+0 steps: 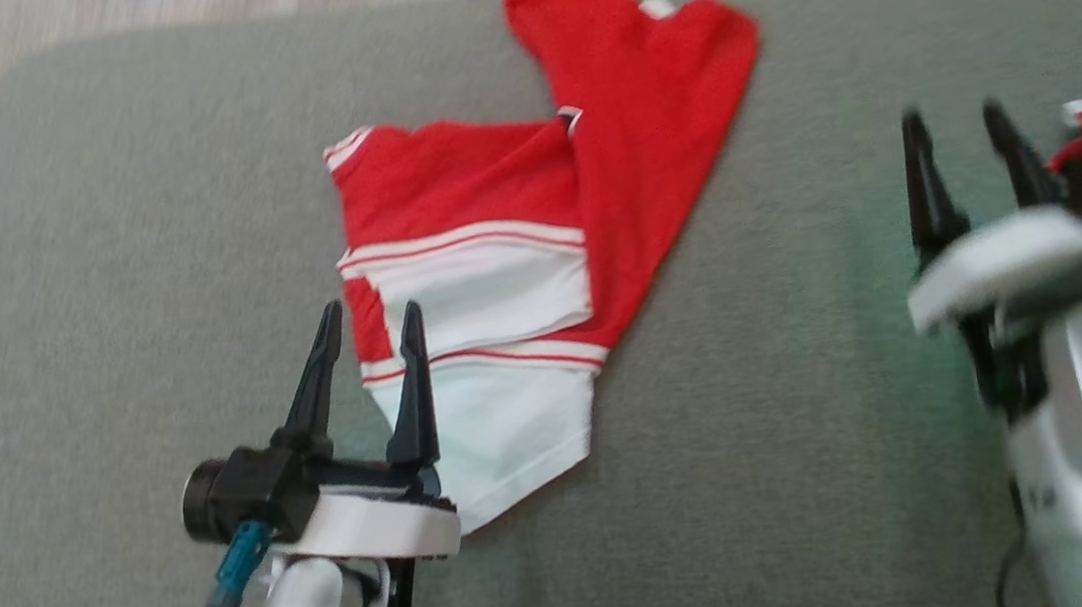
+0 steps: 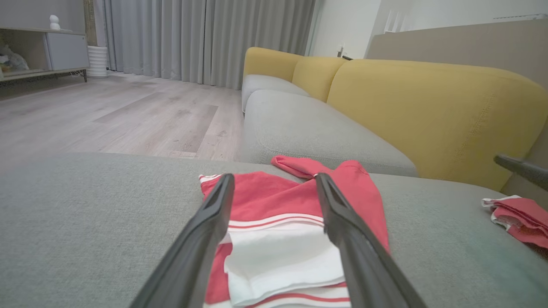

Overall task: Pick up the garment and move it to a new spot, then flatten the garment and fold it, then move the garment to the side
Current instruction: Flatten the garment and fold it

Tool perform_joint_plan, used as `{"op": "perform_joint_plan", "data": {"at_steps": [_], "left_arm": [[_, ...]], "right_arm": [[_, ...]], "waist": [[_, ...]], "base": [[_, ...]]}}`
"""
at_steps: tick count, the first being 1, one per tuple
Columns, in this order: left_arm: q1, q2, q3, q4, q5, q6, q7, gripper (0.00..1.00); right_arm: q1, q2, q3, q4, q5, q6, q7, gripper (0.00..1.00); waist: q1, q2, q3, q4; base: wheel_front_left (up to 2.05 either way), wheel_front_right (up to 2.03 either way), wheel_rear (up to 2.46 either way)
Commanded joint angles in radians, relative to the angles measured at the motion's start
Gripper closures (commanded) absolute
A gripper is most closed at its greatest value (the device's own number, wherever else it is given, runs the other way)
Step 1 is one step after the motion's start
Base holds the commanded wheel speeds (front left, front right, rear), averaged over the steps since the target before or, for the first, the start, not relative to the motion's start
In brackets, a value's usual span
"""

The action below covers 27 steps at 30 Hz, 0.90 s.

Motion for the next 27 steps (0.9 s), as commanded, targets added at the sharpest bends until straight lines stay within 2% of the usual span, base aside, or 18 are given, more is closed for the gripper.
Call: {"op": "perform_joint_plan", "data": {"at_steps": [1,8,12,18,27], "left_arm": [[-0.034,0.003,0.024,-0.031,-0.004,-0.003,-0.005,0.0],[-0.095,0.003,-0.031,-0.033,-0.024,-0.007,-0.005,0.0],[-0.131,0.003,-0.058,-0.039,-0.046,0.005,-0.005,0.0],[-0.159,0.003,-0.093,-0.045,-0.063,0.015,-0.005,0.0],[-0.172,0.003,-0.117,-0.057,-0.081,0.031,-0.005,0.0]], "right_arm": [[-0.049,0.0,0.018,-0.022,-0.009,-0.001,0.01,0.0],[-0.301,0.0,-0.078,0.193,-0.077,-0.001,0.119,0.0],[-0.413,-0.027,-0.119,0.31,-0.167,-0.001,0.147,0.0],[-0.527,-0.076,-0.193,0.473,-0.244,-0.001,0.167,0.0],[-0.63,-0.116,-0.242,0.639,-0.345,-0.001,0.171,0.0]], "waist": [[-0.0002,-0.0001,0.05,0.042],[-0.0002,-0.0001,0.132,0.126],[-0.0002,-0.0001,0.169,0.177],[-0.0002,-0.0001,0.201,0.23],[-0.0002,-0.0001,0.239,0.264]], "base": [[0.0,0.0,0.0],[0.0,0.0,0.0],[0.0,0.0,0.0],[0.0,0.0,0.0],[0.0,0.0,0.0]]}}
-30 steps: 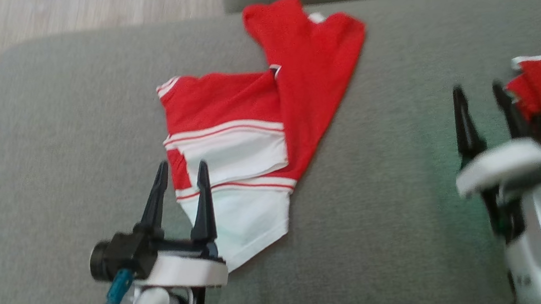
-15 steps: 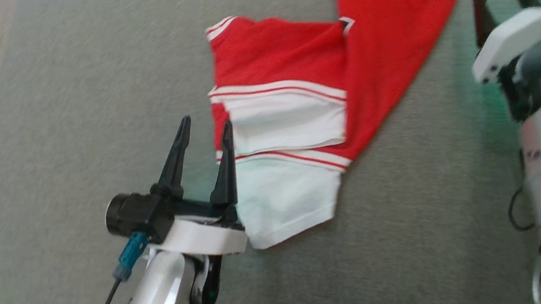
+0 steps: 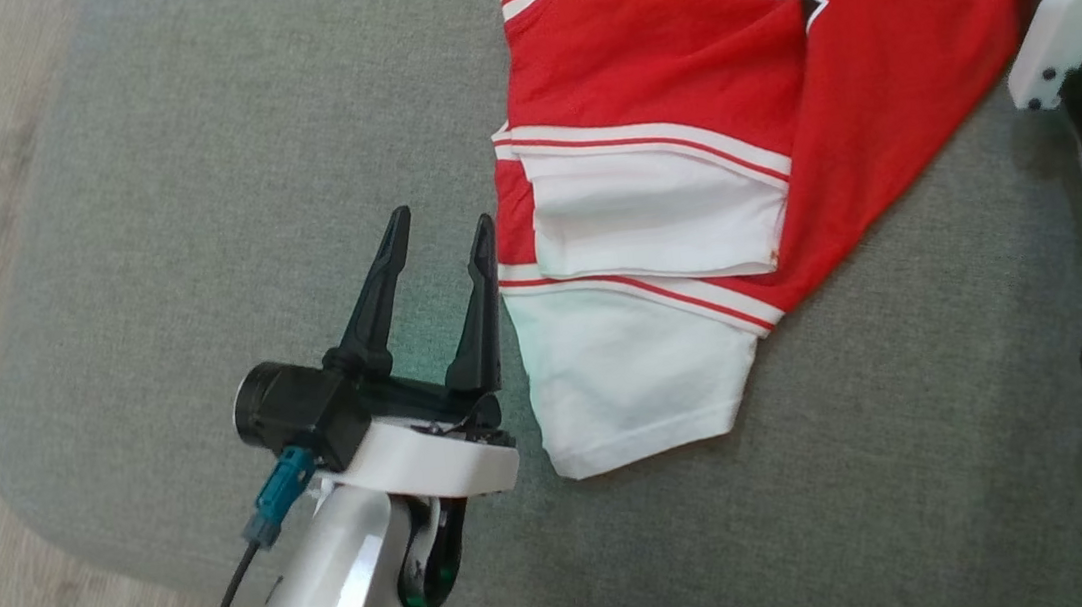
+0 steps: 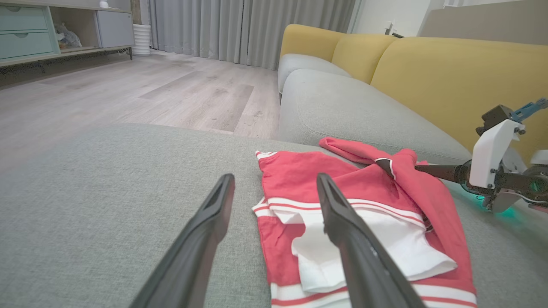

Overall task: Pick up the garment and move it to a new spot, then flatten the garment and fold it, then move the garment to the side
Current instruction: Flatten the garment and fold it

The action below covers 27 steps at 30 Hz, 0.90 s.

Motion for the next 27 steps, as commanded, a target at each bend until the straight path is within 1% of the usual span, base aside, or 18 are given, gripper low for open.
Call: {"op": "perform_joint_plan", "data": {"at_steps": [1,2,4,8,11,12,14,15,18,23,27], "left_arm": [[-0.031,0.008,0.024,-0.032,-0.006,0.005,-0.005,0.0],[-0.033,0.008,0.023,-0.032,-0.007,0.006,-0.005,0.0],[-0.036,0.008,0.025,-0.032,-0.007,0.007,-0.005,0.0],[-0.036,0.008,0.034,-0.027,-0.002,0.01,-0.005,0.0],[-0.034,0.008,0.044,-0.019,0.007,0.008,-0.005,0.0],[-0.034,0.008,0.044,-0.019,0.007,0.008,-0.005,0.0],[-0.029,0.008,0.052,-0.016,0.011,0.007,-0.005,0.0],[-0.019,0.008,0.065,-0.011,0.016,0.007,-0.005,0.0],[0.006,0.008,0.096,-0.005,0.026,0.007,-0.005,0.0],[0.058,0.008,0.137,0.007,0.046,-0.003,-0.005,0.0],[0.097,0.008,0.159,0.012,0.058,-0.01,-0.005,0.0]], "right_arm": [[-0.039,0.006,0.015,-0.003,-0.026,-0.001,0.003,0.0],[-0.042,0.002,0.023,0.008,-0.044,-0.001,0.001,0.17],[-0.047,-0.002,0.038,0.03,-0.069,-0.001,-0.01,1.0],[-0.053,-0.001,0.037,0.064,-0.074,-0.001,-0.03,1.0],[-0.049,0.001,0.026,0.077,-0.089,-0.001,-0.078,1.0],[-0.049,0.001,0.026,0.077,-0.089,-0.001,-0.078,1.0],[-0.034,0.011,0.003,0.075,-0.084,-0.001,-0.113,1.0],[-0.008,0.025,-0.034,0.068,-0.07,-0.001,-0.152,1.0],[0.053,0.061,-0.076,0.062,-0.064,-0.001,-0.197,1.0],[0.161,0.106,-0.078,0.044,-0.085,-0.001,-0.268,1.0],[0.247,0.123,-0.069,0.022,-0.069,-0.001,-0.314,1.0]], "waist": [[0.0001,0.0,0.008,0.007],[0.0001,0.0,0.01,0.008],[0.0001,0.0,0.012,0.008],[0.0001,0.0,0.009,-0.004],[0.0001,0.0,-0.017,-0.036],[0.0001,0.0,-0.017,-0.036],[0.0001,0.0,-0.043,-0.058],[0.0001,0.0,-0.073,-0.084],[0.0001,0.0,-0.121,-0.138],[0.0001,0.0,-0.203,-0.226],[0.0001,0.0,-0.263,-0.283]], "base": [[0.0,0.0,0.0],[0.0,0.0,0.0],[0.0,0.0,0.0],[0.0,0.0,0.0],[0.0,0.0,0.0],[0.0,0.0,0.0],[0.0,0.0,0.0],[0.0,0.0,0.0],[0.0,0.0,0.0],[0.0,0.0,0.0],[0.0,0.0,0.0]]}}
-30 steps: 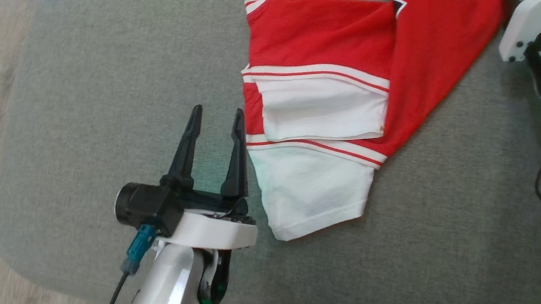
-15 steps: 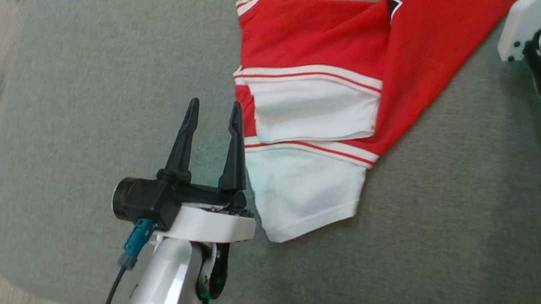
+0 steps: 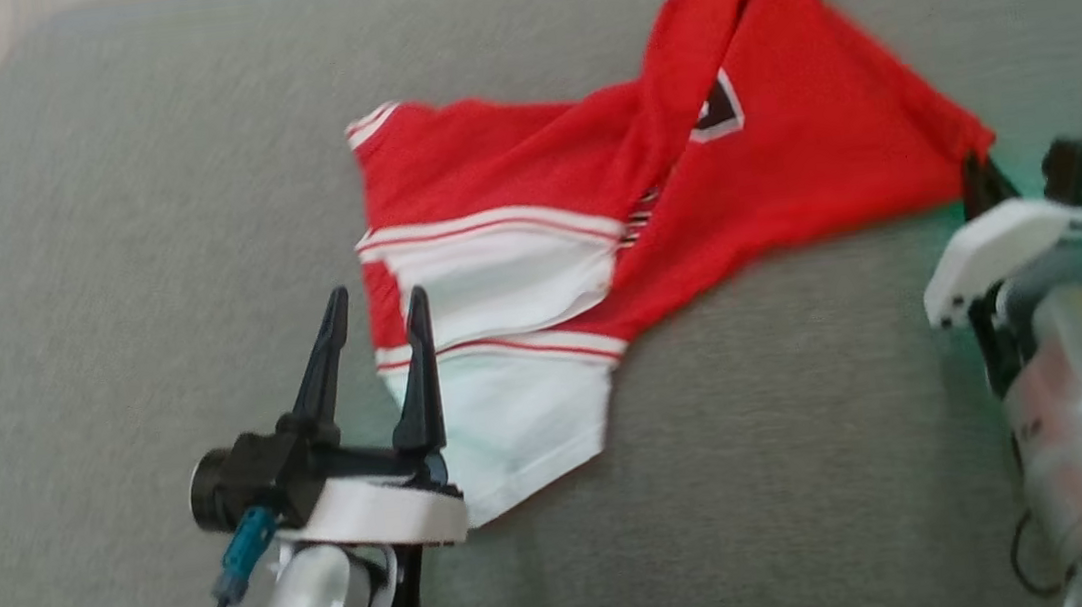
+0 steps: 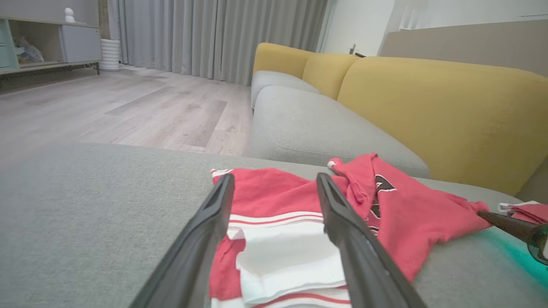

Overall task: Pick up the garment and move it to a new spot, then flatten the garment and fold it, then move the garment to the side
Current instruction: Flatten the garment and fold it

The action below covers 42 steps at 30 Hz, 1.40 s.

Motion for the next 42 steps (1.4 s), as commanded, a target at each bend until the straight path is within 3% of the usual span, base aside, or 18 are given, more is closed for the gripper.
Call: {"op": "perform_joint_plan", "data": {"at_steps": [1,10,18,19,20,22,23,24,26,30,42], "left_arm": [[-0.007,0.008,0.039,-0.027,0.007,-0.001,-0.005,0.0],[0.081,0.008,0.067,-0.022,0.017,-0.001,-0.005,0.0],[0.126,0.008,0.078,-0.032,0.021,-0.005,-0.005,0.0],[0.128,0.008,0.079,-0.033,0.022,-0.006,-0.005,0.0],[0.128,0.008,0.081,-0.034,0.024,-0.006,-0.005,0.0],[0.129,0.008,0.082,-0.035,0.026,-0.007,-0.005,0.0],[0.128,0.008,0.084,-0.036,0.031,-0.009,-0.005,0.0],[0.128,0.008,0.084,-0.036,0.031,-0.009,-0.005,0.0],[0.124,0.008,0.088,-0.036,0.04,-0.013,-0.005,0.0],[0.117,0.008,0.095,-0.038,0.047,-0.018,-0.005,0.0],[0.026,0.008,0.06,-0.006,0.083,-0.046,-0.005,0.0]], "right_arm": [[-0.002,0.015,0.029,-0.032,0.009,-0.001,-0.019,1.0],[0.171,0.017,0.214,-0.061,0.217,-0.001,-0.075,1.0],[0.399,0.017,0.273,-0.318,0.306,-0.001,0.02,0.97],[0.426,0.017,0.292,-0.364,0.328,-0.001,0.038,0.14],[0.449,0.017,0.307,-0.413,0.351,-0.001,0.053,0.0],[0.47,0.017,0.323,-0.468,0.37,-0.001,0.063,0.0],[0.504,0.017,0.353,-0.588,0.388,-0.001,0.068,0.0],[0.504,0.017,0.353,-0.588,0.388,-0.001,0.068,0.0],[0.54,0.017,0.407,-0.761,0.401,-0.001,0.048,0.0],[0.565,0.017,0.457,-0.884,0.407,-0.001,0.006,0.0],[0.633,0.017,0.476,-0.969,0.453,-0.001,-0.079,0.0]], "waist": [[0.0002,-0.0001,-0.072,-0.069],[0.0002,-0.0001,-0.193,-0.147],[0.0002,-0.0001,-0.242,-0.165],[0.0002,-0.0001,-0.243,-0.165],[0.0002,-0.0001,-0.244,-0.165],[0.0002,-0.0001,-0.244,-0.165],[0.0002,-0.0001,-0.242,-0.164],[0.0002,-0.0001,-0.242,-0.164],[0.0002,-0.0001,-0.236,-0.162],[0.0002,-0.0001,-0.226,-0.161],[0.0002,-0.0001,-0.148,-0.176]], "base": [[0.0,0.0,0.0],[0.0,0.0,0.0],[0.0,0.0,0.0],[0.0,0.0,0.0],[0.0,0.0,0.0],[0.0,0.0,0.0],[0.0,0.0,0.0],[0.0,0.0,0.0],[0.0,0.0,0.0],[0.0,0.0,0.0],[0.0,0.0,0.0]]}}
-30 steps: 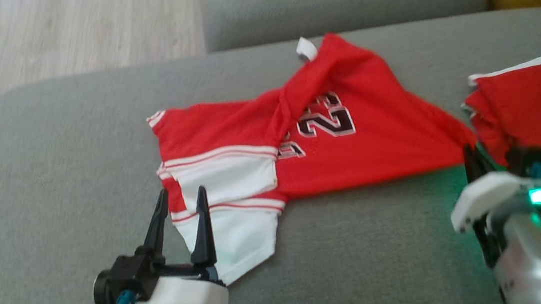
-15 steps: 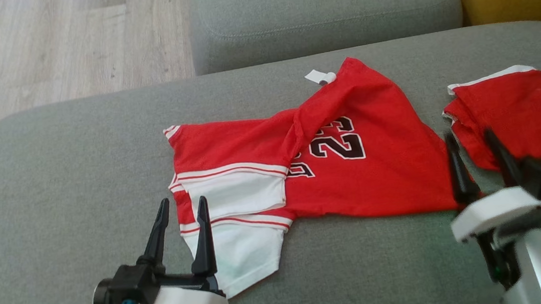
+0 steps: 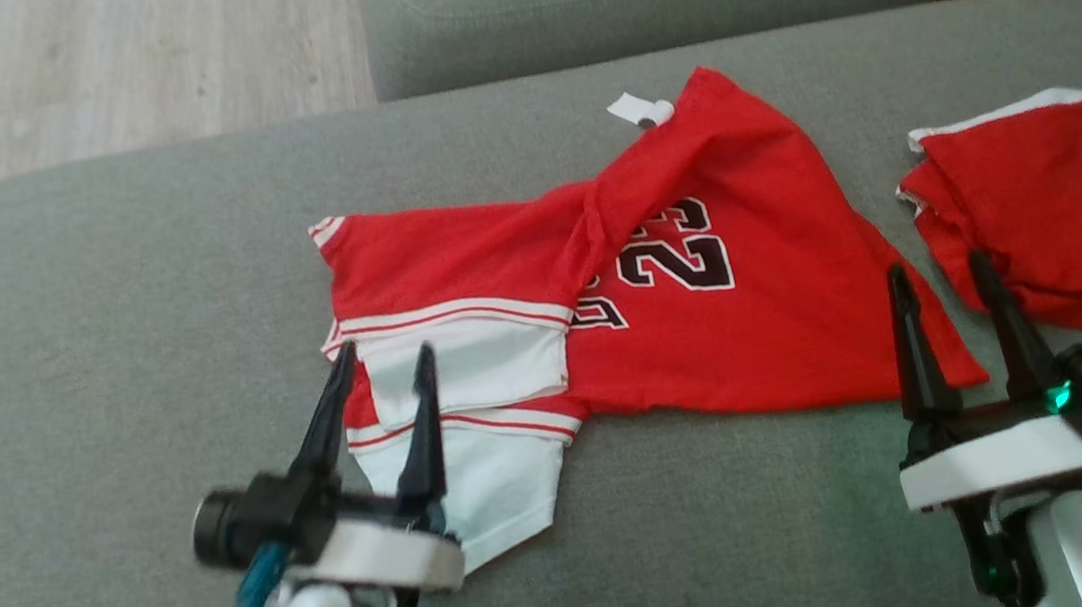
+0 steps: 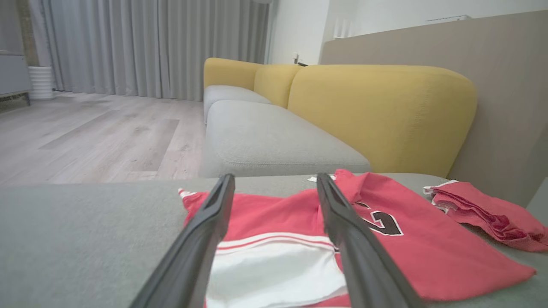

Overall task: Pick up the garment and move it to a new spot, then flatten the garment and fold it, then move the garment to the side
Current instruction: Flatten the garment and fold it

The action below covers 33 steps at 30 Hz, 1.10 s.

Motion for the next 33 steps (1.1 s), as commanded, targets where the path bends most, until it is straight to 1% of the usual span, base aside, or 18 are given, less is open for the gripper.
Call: {"op": "perform_joint_plan", "data": {"at_steps": [1,4,7,9,12,14,22,32,33], "left_arm": [[-0.071,0.005,0.012,-0.018,0.006,-0.006,-0.003,0.0],[-0.142,0.005,-0.059,0.027,0.013,-0.019,0.051,0.0],[-0.218,0.005,-0.142,0.062,0.022,-0.021,0.117,0.0],[-0.254,0.005,-0.192,0.1,0.02,-0.015,0.185,0.0],[-0.296,0.005,-0.237,0.154,0.046,0.019,0.25,0.0],[-0.31,0.005,-0.252,0.188,0.06,0.038,0.278,0.0],[-0.333,0.011,-0.266,0.273,0.078,0.086,0.326,0.0],[-0.346,0.016,-0.27,0.322,0.068,0.092,0.34,0.0],[-0.347,0.016,-0.271,0.326,0.067,0.091,0.342,0.29]], "right_arm": [[-0.046,-0.003,0.024,-0.039,0.006,-0.001,-0.016,0.0],[-0.06,-0.003,0.031,-0.045,0.008,-0.001,-0.02,0.0],[-0.074,-0.003,0.034,-0.045,0.008,-0.001,-0.023,0.0],[-0.081,-0.003,0.035,-0.041,0.012,-0.001,-0.024,0.0],[-0.089,-0.003,0.034,-0.036,0.02,-0.001,-0.027,0.0],[-0.093,-0.003,0.029,-0.031,0.026,-0.001,-0.028,0.0],[-0.107,-0.003,0.013,-0.005,0.034,-0.001,-0.03,0.0],[-0.115,-0.003,0.014,-0.002,0.044,-0.001,-0.031,0.0],[-0.115,-0.003,0.013,-0.002,0.045,-0.001,-0.031,0.0]], "waist": [[0.0,-0.0001,0.02,-0.011],[0.0,-0.0001,0.053,-0.026],[0.0,-0.0001,0.087,-0.046],[0.0,-0.0001,0.103,-0.059],[0.0,-0.0001,0.122,-0.075],[0.0,-0.0001,0.13,-0.083],[0.0,-0.0001,0.141,-0.1],[0.0,-0.0001,0.146,-0.111],[0.0,-0.0001,0.147,-0.112]], "base": [[0.0,0.0,0.0],[0.0,0.0,0.0],[0.0,0.0,0.0],[0.0,0.0,0.0],[0.0,0.0,0.0],[0.0,0.0,0.0],[0.0,0.0,0.0],[0.0,0.0,0.0],[0.0,0.0,0.0]]}}
